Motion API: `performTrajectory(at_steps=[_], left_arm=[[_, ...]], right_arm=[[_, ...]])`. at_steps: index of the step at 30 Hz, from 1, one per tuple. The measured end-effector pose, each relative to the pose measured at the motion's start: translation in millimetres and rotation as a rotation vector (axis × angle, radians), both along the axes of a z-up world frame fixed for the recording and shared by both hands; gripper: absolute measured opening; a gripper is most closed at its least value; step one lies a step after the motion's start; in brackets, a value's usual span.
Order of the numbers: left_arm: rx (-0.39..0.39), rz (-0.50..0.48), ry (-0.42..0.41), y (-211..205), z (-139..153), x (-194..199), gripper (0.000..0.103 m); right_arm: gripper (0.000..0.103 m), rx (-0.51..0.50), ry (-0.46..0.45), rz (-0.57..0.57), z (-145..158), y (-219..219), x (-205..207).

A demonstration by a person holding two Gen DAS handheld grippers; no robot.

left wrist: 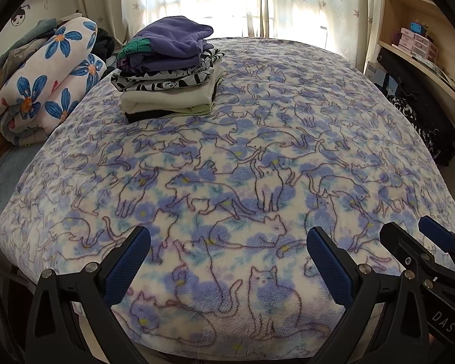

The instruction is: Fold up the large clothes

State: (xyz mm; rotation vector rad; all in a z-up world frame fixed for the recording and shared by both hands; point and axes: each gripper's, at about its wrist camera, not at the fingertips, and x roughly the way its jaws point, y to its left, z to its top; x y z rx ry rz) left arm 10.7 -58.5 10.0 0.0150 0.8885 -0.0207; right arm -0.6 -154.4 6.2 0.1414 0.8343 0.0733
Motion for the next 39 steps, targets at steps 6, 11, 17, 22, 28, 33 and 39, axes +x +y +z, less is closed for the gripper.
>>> performTrajectory(at_steps=[6,11,17,22,28,33,39], left_arm=[[0.002,-0.001,0.000,0.2,-0.1,0.3,0.102],[0.000,-0.001,0.000,0.0,-0.2,0.2,0.102],[0.001,-0.001,0.000,-0.1,-0.1,0.1,0.102],[0.002,-0.002,0.002,0.7,-1.1,0.8,0.102],[0.002,0.000,0.002,-0.7,-1.2,0.5,0.102],[0.003,0.003,0.003,-0.7,-1.7,0.3,0.102],[0.002,0.001,0.004,0.3,-1.8,0.3,0.102]], right_arm=[[0.084,0.003,0.003,0.000,-0.5,-1.2,-0.2],[0.084,0.002,0.001,-0.002,-0.2,-1.0,-1.3],[0.084,0.003,0.003,-0.002,-0.4,-0.5,-1.1],[0.084,0.000,0.002,-0.003,-1.1,0.0,-1.2],[0.084,0.001,0.009,-0.005,-1.1,-0.6,-1.7],[0.084,0.000,0.008,-0.004,-2.3,0.0,-0.9],[0.084,0.000,0.010,-0.005,-2.1,0.6,-1.3]])
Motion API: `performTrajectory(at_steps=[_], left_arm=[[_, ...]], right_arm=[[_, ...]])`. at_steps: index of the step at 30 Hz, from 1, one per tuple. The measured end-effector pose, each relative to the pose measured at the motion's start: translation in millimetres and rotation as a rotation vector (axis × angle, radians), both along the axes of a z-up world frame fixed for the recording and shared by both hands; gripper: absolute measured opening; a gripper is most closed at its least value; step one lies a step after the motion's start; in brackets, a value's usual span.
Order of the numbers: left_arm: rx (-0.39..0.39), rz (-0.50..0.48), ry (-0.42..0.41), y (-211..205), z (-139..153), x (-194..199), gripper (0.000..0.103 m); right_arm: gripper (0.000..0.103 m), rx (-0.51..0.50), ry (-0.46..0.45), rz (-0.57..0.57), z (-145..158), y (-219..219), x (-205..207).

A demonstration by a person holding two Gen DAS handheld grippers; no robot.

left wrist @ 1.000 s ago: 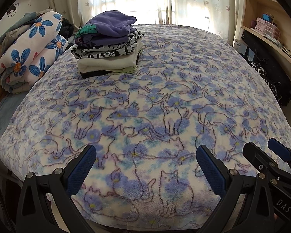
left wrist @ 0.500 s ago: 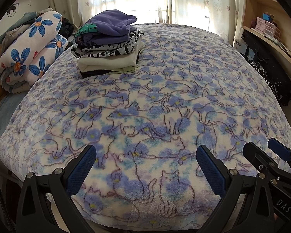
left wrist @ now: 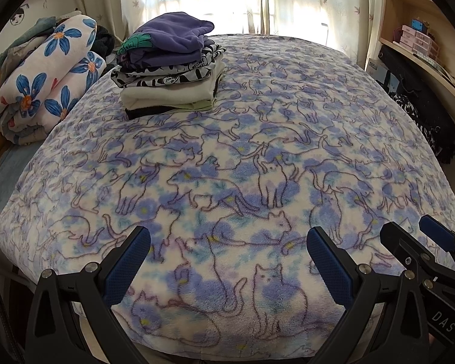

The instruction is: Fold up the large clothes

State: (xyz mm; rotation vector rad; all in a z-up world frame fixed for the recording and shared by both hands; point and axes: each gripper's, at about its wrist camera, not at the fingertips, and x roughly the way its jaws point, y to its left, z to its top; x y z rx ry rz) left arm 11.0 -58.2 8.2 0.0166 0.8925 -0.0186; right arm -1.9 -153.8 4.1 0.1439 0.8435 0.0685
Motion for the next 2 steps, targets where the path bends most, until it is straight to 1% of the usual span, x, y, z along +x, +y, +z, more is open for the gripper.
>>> performTrajectory(at_steps=[2], left_arm=[[0.000,0.000,-0.001,-0.1,0.1,-0.2,0.102]], right_arm=[[0.084,0.000,0.000,-0.001,0.1,0.5,0.0]])
